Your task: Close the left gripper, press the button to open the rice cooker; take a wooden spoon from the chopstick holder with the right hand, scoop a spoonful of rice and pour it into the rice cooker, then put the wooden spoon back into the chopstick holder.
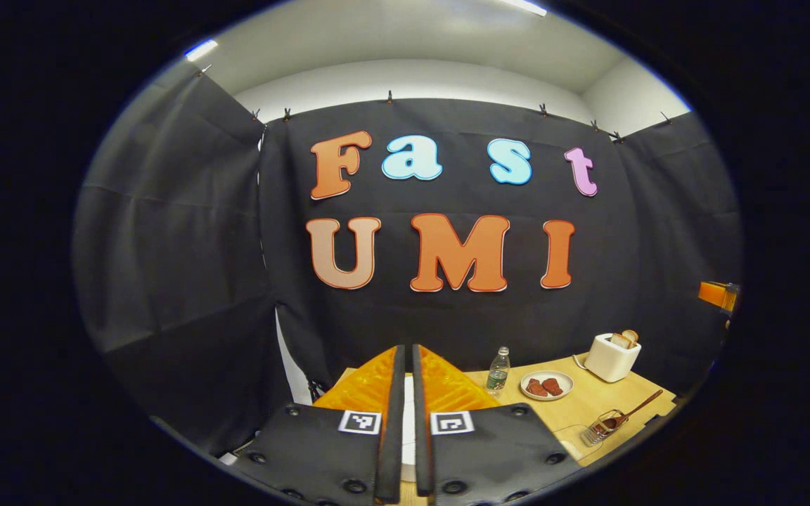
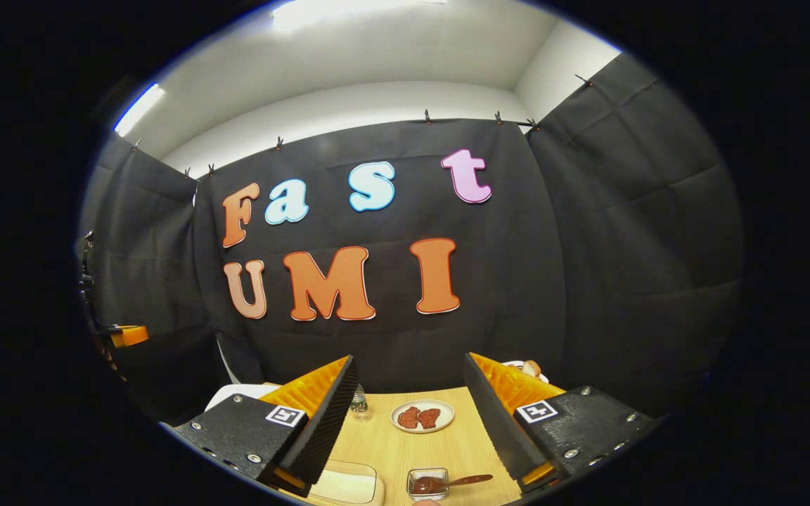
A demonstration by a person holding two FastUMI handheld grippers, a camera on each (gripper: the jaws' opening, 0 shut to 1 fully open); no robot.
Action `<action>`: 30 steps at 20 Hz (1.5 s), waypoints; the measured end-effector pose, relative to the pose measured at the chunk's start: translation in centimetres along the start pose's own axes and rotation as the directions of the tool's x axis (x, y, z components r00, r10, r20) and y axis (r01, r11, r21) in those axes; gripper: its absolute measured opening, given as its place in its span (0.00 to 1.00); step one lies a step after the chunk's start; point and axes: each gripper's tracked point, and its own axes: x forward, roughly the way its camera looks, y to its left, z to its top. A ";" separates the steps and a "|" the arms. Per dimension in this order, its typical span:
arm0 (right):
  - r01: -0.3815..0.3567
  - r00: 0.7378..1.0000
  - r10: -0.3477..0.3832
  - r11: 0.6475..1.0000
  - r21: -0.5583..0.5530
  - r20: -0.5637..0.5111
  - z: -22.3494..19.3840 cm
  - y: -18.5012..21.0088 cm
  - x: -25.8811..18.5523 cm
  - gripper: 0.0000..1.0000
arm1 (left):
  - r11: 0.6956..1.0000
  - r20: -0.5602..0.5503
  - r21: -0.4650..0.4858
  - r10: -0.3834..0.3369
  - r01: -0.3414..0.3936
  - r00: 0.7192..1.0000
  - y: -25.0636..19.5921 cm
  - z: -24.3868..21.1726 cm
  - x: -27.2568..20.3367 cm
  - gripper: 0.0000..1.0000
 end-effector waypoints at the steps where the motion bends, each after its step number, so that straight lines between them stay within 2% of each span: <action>1: -0.004 1.000 0.004 1.000 -0.004 -0.006 -0.4 0.2 -0.3 0.94 | 1.000 0.019 0.025 -0.008 0.007 1.000 -0.1 0.7 -0.1 0.04; 2: -0.006 1.000 0.006 1.000 -0.012 -0.012 -0.8 0.3 -0.6 0.94 | 1.000 0.033 0.029 0.000 -0.001 0.999 0.0 0.9 -0.2 0.10; 3: -0.006 1.000 0.005 1.000 -0.021 -0.018 -1.0 0.2 -0.9 0.94 | 0.999 0.031 0.034 -0.007 0.006 1.000 0.1 0.7 0.0 0.05; 8: -0.013 0.999 0.012 1.000 -0.020 -0.048 -1.6 0.2 -1.5 0.94 | 0.996 -0.056 -0.053 -0.072 0.069 0.996 -1.9 -1.7 2.5 0.04; 13: -0.006 1.000 0.004 0.999 -0.036 -0.030 -1.3 -0.3 -1.6 0.94 | 0.997 -0.162 -0.049 -0.071 0.063 0.984 -2.4 -5.9 6.2 0.04; 18: -0.004 0.999 0.003 1.000 -0.021 -0.052 -2.1 -0.8 -1.3 0.94 | 0.996 -0.288 -0.036 -0.087 0.080 0.954 -4.0 -12.5 10.0 0.04; 22: 0.023 0.998 -0.025 0.999 -0.031 -0.065 -3.0 -2.1 -1.0 0.94 | 0.992 -0.408 -0.080 -0.117 0.093 0.905 -5.4 -18.2 11.7 0.05; 25: 0.035 0.996 -0.037 0.999 -0.032 -0.082 -3.7 -2.9 -0.8 0.94 | 0.993 -0.439 -0.078 -0.112 0.087 0.891 -5.5 -20.5 12.7 0.05; 26: 0.040 0.995 -0.042 0.999 -0.034 -0.085 -3.8 -3.1 -0.7 1.00 | 0.991 -0.444 -0.092 -0.124 0.092 0.887 -5.9 -20.9 12.9 0.05; 27: 0.044 0.995 -0.047 0.998 -0.035 -0.087 -3.9 -3.4 -0.8 1.00 | 0.990 -0.450 -0.101 -0.130 0.094 0.883 -6.2 -21.4 13.2 0.04; 30: 0.049 0.994 -0.052 0.998 -0.028 -0.096 -4.3 -3.7 -0.7 1.00 | 0.995 -0.483 -0.064 -0.100 0.079 0.870 -5.6 -22.9 13.6 0.04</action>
